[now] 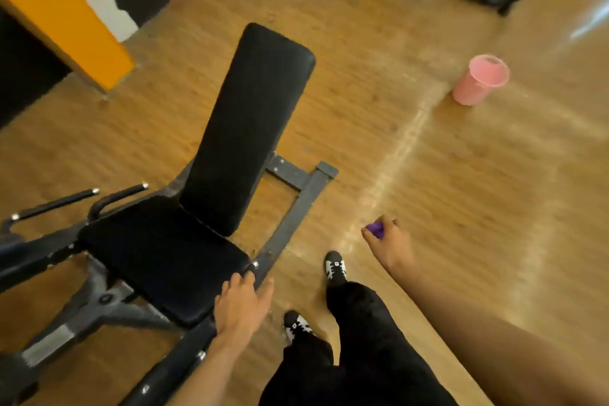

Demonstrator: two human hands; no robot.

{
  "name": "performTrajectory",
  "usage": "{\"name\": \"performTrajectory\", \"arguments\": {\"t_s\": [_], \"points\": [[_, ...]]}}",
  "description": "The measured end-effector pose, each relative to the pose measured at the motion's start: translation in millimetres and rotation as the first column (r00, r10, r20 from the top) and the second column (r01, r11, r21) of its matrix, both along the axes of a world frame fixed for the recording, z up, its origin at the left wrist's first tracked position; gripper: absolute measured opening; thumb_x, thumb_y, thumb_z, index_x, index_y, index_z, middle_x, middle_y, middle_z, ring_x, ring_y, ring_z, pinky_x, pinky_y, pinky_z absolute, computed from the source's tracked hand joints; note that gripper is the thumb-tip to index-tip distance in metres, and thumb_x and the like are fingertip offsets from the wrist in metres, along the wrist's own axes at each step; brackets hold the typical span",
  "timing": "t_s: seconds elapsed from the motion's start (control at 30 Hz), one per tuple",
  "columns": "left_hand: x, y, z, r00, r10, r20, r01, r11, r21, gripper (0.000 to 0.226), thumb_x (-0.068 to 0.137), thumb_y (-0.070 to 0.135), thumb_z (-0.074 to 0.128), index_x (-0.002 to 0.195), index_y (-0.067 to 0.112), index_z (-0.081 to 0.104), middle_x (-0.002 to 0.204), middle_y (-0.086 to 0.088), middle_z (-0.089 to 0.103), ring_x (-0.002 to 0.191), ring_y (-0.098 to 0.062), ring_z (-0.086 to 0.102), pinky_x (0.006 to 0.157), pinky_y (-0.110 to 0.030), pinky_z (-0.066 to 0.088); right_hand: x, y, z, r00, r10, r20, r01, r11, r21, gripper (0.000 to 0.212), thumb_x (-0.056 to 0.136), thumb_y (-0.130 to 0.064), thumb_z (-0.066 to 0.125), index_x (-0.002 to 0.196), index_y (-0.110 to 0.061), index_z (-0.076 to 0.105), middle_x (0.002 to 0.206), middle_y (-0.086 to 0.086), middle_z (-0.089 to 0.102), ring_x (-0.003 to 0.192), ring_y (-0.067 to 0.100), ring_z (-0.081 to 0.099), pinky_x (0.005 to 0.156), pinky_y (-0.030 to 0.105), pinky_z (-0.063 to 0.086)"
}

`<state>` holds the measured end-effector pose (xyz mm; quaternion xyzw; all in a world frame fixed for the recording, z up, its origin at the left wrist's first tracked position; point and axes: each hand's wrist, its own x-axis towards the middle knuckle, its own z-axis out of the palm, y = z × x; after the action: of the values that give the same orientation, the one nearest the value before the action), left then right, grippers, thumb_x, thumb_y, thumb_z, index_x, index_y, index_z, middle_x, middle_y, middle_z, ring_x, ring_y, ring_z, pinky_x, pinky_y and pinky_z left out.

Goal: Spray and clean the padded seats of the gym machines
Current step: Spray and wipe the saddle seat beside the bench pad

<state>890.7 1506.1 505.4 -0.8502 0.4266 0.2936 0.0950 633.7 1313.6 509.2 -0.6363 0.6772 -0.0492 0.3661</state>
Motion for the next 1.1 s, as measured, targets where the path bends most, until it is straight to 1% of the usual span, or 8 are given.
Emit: {"name": "performTrajectory", "arguments": {"t_s": [0.13, 0.23, 0.3, 0.4, 0.53, 0.73, 0.87, 1.1], "points": [[-35, -15, 9, 0.990, -0.140, -0.019, 0.141, 0.988, 0.064, 0.062, 0.098, 0.069, 0.032, 0.132, 0.024, 0.056, 0.135, -0.002, 0.052, 0.125, -0.024, 0.049, 0.094, -0.038, 0.050, -95, 56, -12, 0.960, -0.277, -0.049, 0.279, 0.959, 0.045, 0.021, 0.092, -0.034, 0.067, 0.100, -0.016, 0.058, 0.095, 0.003, 0.051, 0.081, 0.020, 0.048, 0.075, 0.028, 0.035], [-61, -35, 17, 0.974, -0.227, -0.021, 0.228, 0.970, 0.090, 0.057, 0.098, 0.068, 0.035, 0.131, 0.026, 0.056, 0.135, 0.000, 0.053, 0.125, -0.023, 0.051, 0.093, -0.037, 0.049, -155, 93, -26, 0.884, -0.463, -0.064, 0.467, 0.874, 0.137, 0.021, 0.090, -0.038, 0.068, 0.090, -0.020, 0.057, 0.094, 0.005, 0.059, 0.081, 0.022, 0.055, 0.073, 0.031, 0.040], [-75, -53, 18, 0.963, -0.268, -0.017, 0.268, 0.956, 0.115, 0.056, 0.099, 0.067, 0.035, 0.128, 0.025, 0.057, 0.134, 0.000, 0.055, 0.125, -0.024, 0.052, 0.093, -0.037, 0.049, -186, 110, -32, 0.827, -0.560, -0.051, 0.560, 0.810, 0.175, 0.020, 0.089, -0.038, 0.068, 0.086, -0.021, 0.058, 0.089, 0.005, 0.063, 0.082, 0.023, 0.059, 0.073, 0.034, 0.044], [-101, -85, 14, 0.951, -0.310, -0.007, 0.309, 0.946, 0.102, 0.054, 0.098, 0.068, 0.034, 0.120, 0.024, 0.059, 0.127, -0.001, 0.059, 0.120, -0.025, 0.055, 0.092, -0.039, 0.050, -221, 121, -40, 0.752, -0.659, 0.008, 0.644, 0.738, 0.202, 0.018, 0.089, -0.028, 0.071, 0.084, -0.015, 0.060, 0.082, 0.005, 0.064, 0.083, 0.025, 0.061, 0.074, 0.035, 0.048], [-138, -127, 10, 0.922, -0.386, 0.025, 0.384, 0.922, 0.059, 0.058, 0.100, 0.065, 0.034, 0.130, 0.023, 0.059, 0.128, -0.001, 0.059, 0.119, -0.024, 0.057, 0.089, -0.037, 0.049, -257, 107, -49, 0.732, -0.681, 0.012, 0.659, 0.713, 0.241, 0.018, 0.089, -0.026, 0.071, 0.082, -0.013, 0.060, 0.078, 0.005, 0.064, 0.082, 0.027, 0.061, 0.070, 0.035, 0.045], [-190, -195, 12, 0.886, -0.464, 0.004, 0.463, 0.886, -0.025, 0.050, 0.100, 0.061, 0.037, 0.124, 0.022, 0.057, 0.121, -0.001, 0.059, 0.111, -0.023, 0.058, 0.086, -0.038, 0.053, -290, 69, -47, 0.663, -0.746, 0.055, 0.706, 0.649, 0.284, 0.016, 0.092, -0.027, 0.067, 0.084, -0.017, 0.057, 0.072, 0.006, 0.065, 0.067, 0.024, 0.060, 0.066, 0.037, 0.049], [-218, -241, 5, 0.840, -0.542, 0.010, 0.542, 0.840, 0.008, 0.052, 0.100, 0.060, 0.038, 0.127, 0.020, 0.058, 0.122, -0.002, 0.058, 0.113, -0.022, 0.056, 0.088, -0.039, 0.053, -314, 44, -46, 0.652, -0.757, 0.046, 0.714, 0.633, 0.298, 0.015, 0.094, -0.026, 0.064, 0.085, -0.016, 0.057, 0.066, 0.007, 0.063, 0.056, 0.022, 0.057, 0.056, 0.031, 0.043], [-257, -337, -13, 0.801, -0.598, 0.005, 0.598, 0.801, 0.042, 0.053, 0.100, 0.060, 0.035, 0.126, 0.020, 0.059, 0.126, -0.004, 0.061, 0.116, -0.025, 0.056, 0.093, -0.041, 0.050, -363, -19, -50, 0.696, -0.714, -0.075, 0.702, 0.654, 0.283, 0.018, 0.092, -0.031, 0.069, 0.089, -0.018, 0.058, 0.078, 0.006, 0.067, 0.072, 0.025, 0.065, 0.068, 0.038, 0.053]]}}
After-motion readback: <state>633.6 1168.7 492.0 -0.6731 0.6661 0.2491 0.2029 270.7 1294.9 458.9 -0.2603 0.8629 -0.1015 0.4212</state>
